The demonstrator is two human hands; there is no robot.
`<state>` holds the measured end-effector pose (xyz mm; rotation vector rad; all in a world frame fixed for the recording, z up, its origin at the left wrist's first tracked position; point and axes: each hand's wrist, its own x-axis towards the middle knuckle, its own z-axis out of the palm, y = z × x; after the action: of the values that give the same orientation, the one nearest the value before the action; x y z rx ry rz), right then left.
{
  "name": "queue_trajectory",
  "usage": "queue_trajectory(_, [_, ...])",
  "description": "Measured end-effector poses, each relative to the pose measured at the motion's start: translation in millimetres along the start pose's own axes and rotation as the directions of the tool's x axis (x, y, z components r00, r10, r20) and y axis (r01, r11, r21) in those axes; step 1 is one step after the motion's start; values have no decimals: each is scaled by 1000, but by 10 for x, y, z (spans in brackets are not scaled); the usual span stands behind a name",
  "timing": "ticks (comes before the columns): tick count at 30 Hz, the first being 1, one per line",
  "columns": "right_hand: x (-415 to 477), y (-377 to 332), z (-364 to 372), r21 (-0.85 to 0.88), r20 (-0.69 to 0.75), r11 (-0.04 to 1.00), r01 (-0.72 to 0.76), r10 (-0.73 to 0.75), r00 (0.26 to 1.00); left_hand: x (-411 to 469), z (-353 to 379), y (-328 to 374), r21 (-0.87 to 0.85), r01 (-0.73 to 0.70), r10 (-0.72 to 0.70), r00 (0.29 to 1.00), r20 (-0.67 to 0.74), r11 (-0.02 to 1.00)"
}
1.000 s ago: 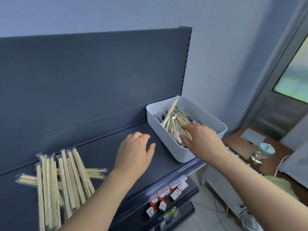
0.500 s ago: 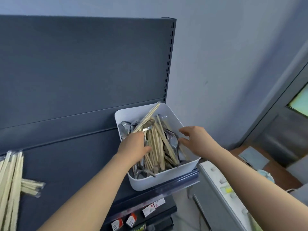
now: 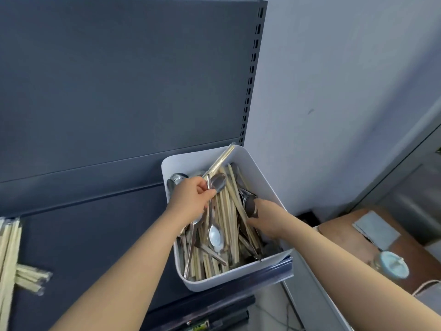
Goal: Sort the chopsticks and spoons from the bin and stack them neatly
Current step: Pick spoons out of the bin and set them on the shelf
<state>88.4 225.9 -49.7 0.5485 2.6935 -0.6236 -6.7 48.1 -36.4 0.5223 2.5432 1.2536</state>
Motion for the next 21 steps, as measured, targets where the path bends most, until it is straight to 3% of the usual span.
queue_trajectory(4, [92,-28,-44,127,-148,990,58,-39,988,133,-75,-16,136,-62,65,998,-20,989])
queue_trajectory(10, [312,-257,-46,277,-255,945,172,-100,962,318,-164,-22,235,-77,87,996,-30,969])
queue_trajectory(17, [648,-556,-1,231,-248,954,190,-132,960,283,-401,-168,62,-25,22,999,46,998])
queue_trajectory(21, [616,-553,-156,364,-334,913,182,-54,941,214,-449,-144,16,-73,72,997,34,997])
